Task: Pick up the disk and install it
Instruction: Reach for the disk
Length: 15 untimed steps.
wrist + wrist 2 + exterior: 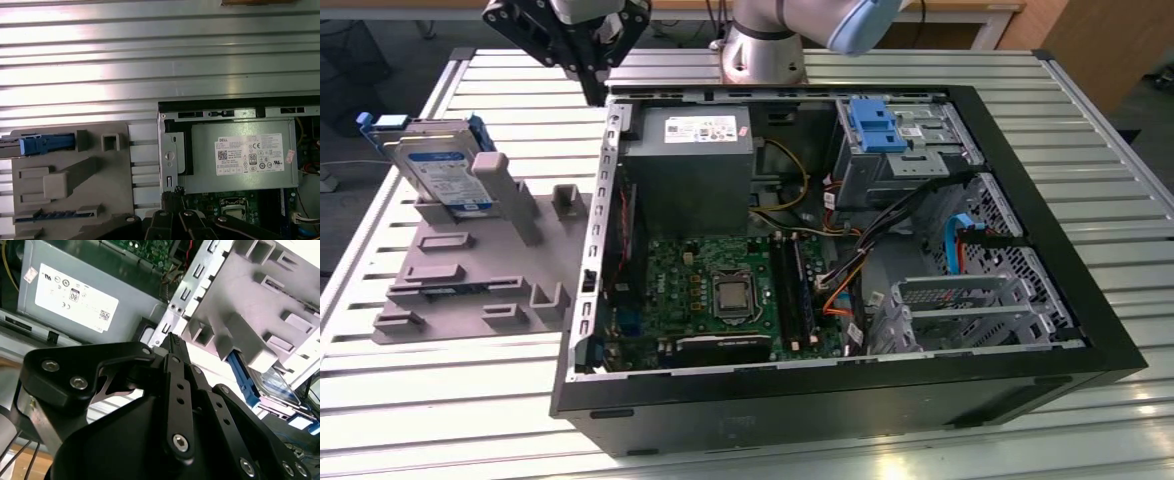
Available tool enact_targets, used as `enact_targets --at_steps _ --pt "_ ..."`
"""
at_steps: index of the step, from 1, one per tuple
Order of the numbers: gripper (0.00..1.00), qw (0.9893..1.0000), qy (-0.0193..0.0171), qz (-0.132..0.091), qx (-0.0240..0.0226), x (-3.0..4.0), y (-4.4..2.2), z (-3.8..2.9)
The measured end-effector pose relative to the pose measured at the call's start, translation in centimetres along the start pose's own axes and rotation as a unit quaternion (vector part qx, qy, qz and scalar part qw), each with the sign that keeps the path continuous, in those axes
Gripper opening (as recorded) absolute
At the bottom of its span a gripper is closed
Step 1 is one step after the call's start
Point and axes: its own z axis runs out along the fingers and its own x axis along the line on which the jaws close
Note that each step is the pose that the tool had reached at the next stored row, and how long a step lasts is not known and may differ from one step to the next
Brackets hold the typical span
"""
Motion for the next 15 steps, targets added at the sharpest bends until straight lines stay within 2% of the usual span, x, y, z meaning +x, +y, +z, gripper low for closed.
enact_targets --at_steps 4,8,15 --pt "0.11 1.0000 0.0000 0.000 0.0000 1.19 0.49 0.10" --pt "0.11 1.0000 0.0000 0.000 0.0000 2.64 0.50 0.16" --pt "0.11 1.0000 0.0000 0.000 0.0000 2.75 0.49 0.16"
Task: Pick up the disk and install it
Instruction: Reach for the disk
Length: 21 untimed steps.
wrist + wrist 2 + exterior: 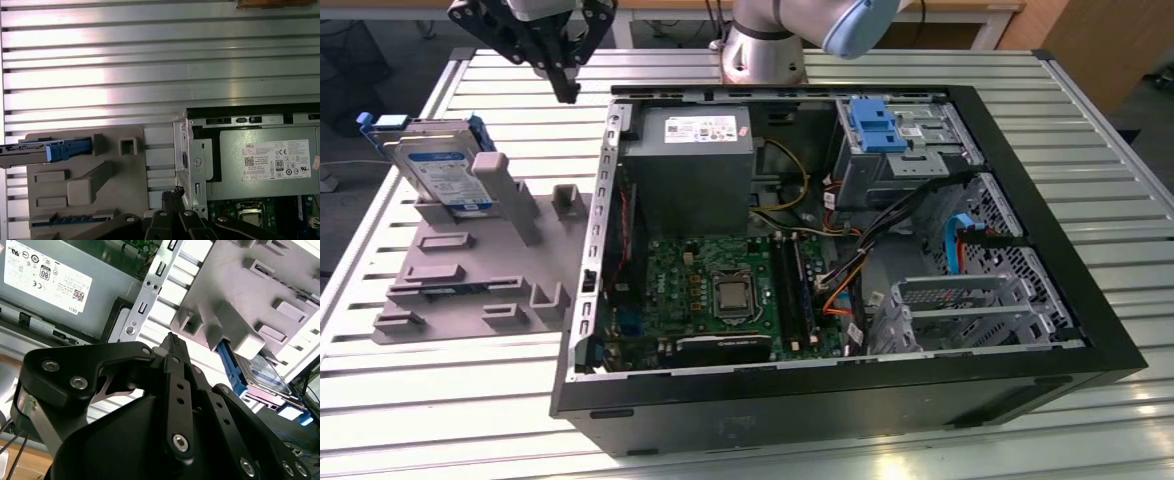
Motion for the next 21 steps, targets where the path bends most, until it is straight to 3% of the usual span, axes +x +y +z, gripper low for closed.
enact_targets --at_steps 7,16,21 --pt "0.11 1.0000 0.0000 0.000 0.0000 0.87 -0.05 0.01" --pt "0.11 1.0000 0.0000 0.000 0.0000 3.07 -0.07 0.11" --pt "0.11 1.0000 0.0000 0.000 0.0000 3.23 -0.08 0.11"
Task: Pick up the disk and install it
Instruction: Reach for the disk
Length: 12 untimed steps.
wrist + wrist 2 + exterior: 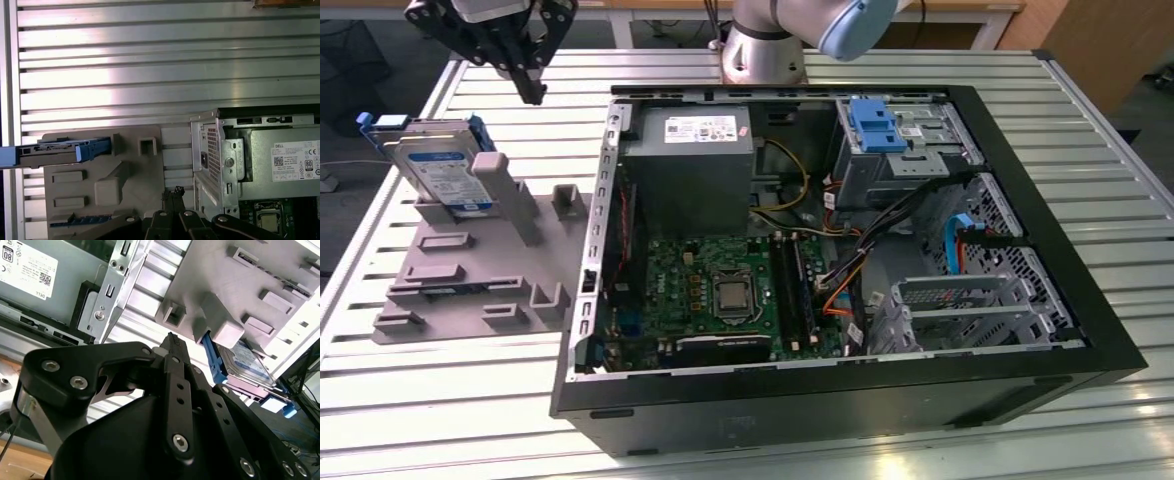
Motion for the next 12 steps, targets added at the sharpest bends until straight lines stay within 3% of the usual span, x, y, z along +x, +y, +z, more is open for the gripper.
enact_targets --at_steps 4,12 --pt "0.11 1.0000 0.0000 0.000 0.0000 0.17 -0.01 0.00" --pt "0.11 1.0000 0.0000 0.000 0.0000 1.47 -0.06 0.04"
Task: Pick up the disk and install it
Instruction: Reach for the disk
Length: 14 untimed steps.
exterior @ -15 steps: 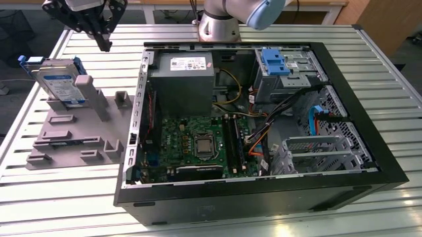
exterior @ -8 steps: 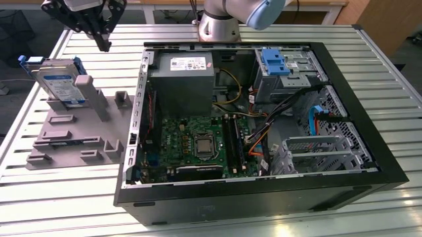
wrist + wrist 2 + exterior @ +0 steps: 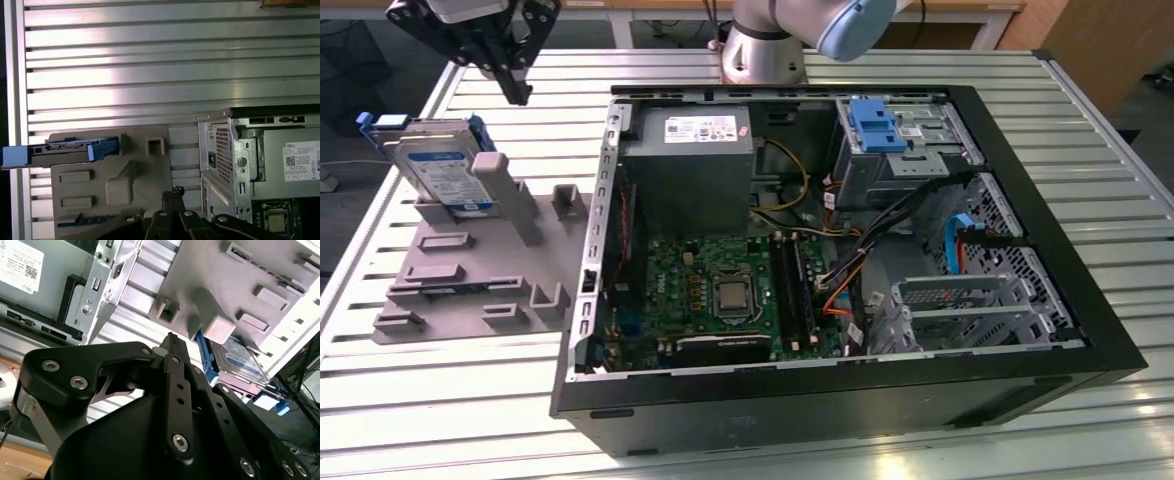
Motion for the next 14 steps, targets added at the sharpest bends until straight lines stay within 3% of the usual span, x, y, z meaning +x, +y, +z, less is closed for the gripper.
enact_targets --at_steps 3,14 --pt "0.11 1.0000 0.0000 0.000 0.0000 0.44 0.04 0.02" --pt "0.11 1.0000 0.0001 0.000 0.0000 0.49 0.05 0.01"
